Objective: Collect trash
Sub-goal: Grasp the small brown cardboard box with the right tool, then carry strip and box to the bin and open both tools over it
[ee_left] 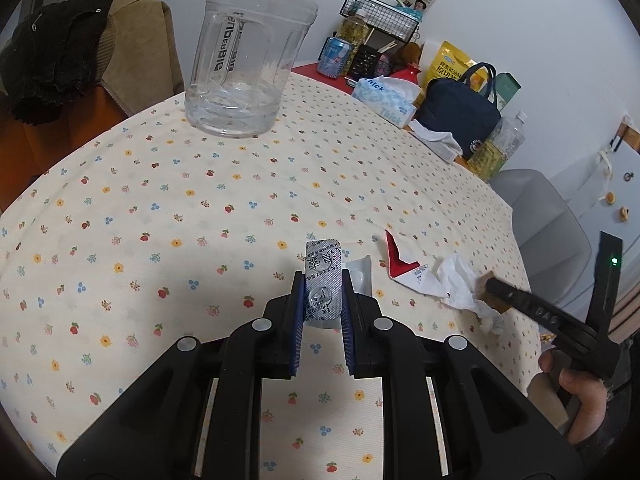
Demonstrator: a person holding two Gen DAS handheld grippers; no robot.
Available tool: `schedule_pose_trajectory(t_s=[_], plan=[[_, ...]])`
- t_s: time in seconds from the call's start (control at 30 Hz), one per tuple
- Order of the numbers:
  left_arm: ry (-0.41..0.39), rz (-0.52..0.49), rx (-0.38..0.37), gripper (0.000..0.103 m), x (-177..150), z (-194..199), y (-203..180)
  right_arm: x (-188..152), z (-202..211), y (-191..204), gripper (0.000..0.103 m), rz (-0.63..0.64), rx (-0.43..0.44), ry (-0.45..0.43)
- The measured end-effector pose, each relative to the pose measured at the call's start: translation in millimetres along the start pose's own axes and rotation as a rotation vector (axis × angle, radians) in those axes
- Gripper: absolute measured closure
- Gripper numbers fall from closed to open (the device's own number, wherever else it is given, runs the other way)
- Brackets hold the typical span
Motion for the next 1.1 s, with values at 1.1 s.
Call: schedule_pose_trajectory(t_s=[1.1], plan=[[0.028, -0.186, -0.235, 0.086, -47, 27, -146, -75, 165, -76, 0.05, -0.134, 0.06, -0.212]])
Point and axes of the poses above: each gripper's, at about its wrist camera, not at the fingertips, and z roughly against the way its jaws point, y to its left, x to its top, the point moved 5 cm from there along -z, roughly the way its jaws point, and after that the axes turned 6 degrees about z, right-handed, at the moved point
